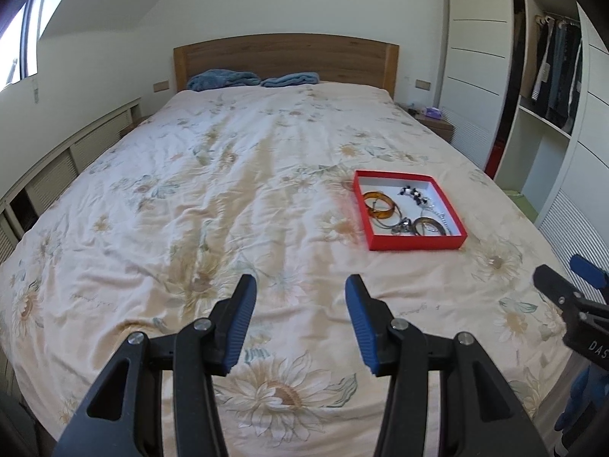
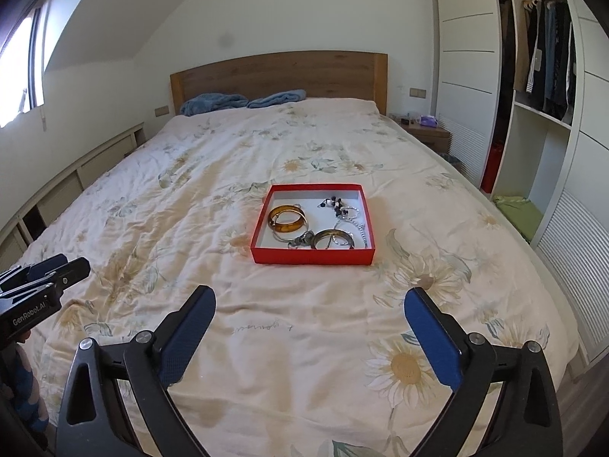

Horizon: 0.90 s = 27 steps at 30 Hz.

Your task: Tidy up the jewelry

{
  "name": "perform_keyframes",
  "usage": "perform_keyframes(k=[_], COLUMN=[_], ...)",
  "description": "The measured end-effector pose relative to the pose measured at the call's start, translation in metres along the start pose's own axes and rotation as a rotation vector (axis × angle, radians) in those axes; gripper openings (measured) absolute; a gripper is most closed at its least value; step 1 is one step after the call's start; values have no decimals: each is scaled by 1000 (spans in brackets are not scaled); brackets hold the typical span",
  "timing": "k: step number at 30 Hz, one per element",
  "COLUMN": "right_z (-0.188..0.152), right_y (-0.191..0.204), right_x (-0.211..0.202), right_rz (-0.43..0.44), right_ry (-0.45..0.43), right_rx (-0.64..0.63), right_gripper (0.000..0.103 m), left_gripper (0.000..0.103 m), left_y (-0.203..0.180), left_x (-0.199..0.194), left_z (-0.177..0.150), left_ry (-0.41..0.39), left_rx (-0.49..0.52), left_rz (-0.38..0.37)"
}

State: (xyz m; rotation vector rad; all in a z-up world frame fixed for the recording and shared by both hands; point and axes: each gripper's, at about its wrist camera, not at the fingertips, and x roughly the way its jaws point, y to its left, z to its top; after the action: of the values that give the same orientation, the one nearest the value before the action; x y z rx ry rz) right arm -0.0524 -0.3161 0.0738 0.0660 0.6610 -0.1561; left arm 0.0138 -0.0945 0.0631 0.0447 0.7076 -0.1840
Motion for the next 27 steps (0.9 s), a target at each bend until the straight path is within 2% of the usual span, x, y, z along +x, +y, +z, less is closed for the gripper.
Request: perform_keyframes(k=[10, 16, 27], right_z=[17, 33, 38], right_y=[9, 18, 27], right_x=[13, 22, 44], right_rz=[0, 4, 26], right_ry=[17, 29, 70], right_rx=[-66, -99, -135], right_gripper=[99, 100, 100], left_gripper=[47, 47, 47], left_y=[-10, -7, -3], left_x=[21, 31, 46], left_z=[20, 36, 39], left_ry=[15, 16, 28], left_rx=[-2, -12, -9], left_rz=[-19, 1, 24])
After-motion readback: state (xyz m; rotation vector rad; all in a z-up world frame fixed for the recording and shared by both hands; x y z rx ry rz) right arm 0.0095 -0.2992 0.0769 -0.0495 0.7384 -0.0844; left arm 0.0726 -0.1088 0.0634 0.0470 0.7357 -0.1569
